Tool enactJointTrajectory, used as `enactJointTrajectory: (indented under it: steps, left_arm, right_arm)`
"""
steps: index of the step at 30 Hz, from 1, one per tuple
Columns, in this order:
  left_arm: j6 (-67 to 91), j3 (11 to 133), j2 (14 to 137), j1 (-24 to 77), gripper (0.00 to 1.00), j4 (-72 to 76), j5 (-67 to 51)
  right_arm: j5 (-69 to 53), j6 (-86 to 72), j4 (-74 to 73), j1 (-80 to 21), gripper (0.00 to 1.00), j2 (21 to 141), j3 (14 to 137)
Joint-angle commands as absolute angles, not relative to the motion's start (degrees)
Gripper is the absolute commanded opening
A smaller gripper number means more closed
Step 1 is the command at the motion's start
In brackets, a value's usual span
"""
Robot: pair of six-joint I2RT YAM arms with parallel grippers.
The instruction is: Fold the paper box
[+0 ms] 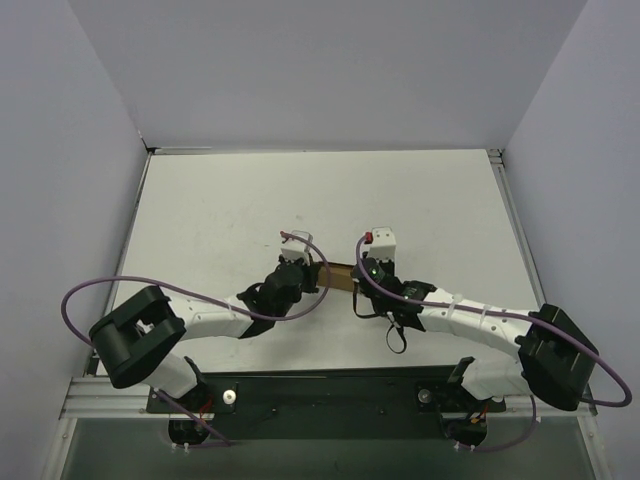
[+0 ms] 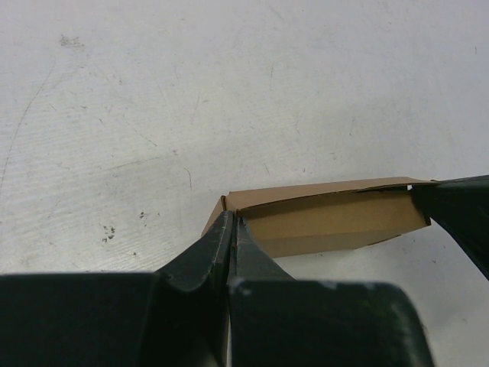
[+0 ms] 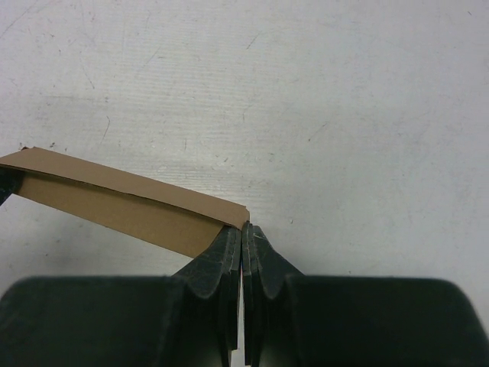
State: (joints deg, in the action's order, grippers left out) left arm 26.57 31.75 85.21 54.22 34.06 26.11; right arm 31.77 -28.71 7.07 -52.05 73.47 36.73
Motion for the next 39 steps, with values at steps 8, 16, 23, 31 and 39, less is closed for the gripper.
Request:
enactJointTrajectory:
  steps: [8, 16, 23, 31, 39]
  left_arm:
    - [24.44, 32.34, 88.77, 53.61, 0.00, 24.52, 16.00]
    - [19.60, 34.19, 89.65, 53.70, 0.00, 21.80, 16.52]
    - [18.63, 35.15, 90.26, 53.70, 0.00, 20.04, 16.79]
    - [18.72, 35.42, 90.88, 53.79, 0.00, 20.13, 16.79]
    - [18.63, 35.77, 90.79, 53.70, 0.00, 19.86, 16.26]
  right_arm:
    - [25.93, -34.45, -3.25, -55.28, 0.00, 75.24, 34.36]
    - [23.73, -34.71, -16.07, -54.85, 0.22, 72.42, 44.03]
    - [17.85, -37.35, -18.81, -52.30, 0.57, 68.30, 45.70]
    - [10.90, -40.43, -14.51, -45.62, 0.59, 57.67, 40.35]
    - [10.90, -27.44, -4.31, -45.88, 0.34, 57.74, 37.71]
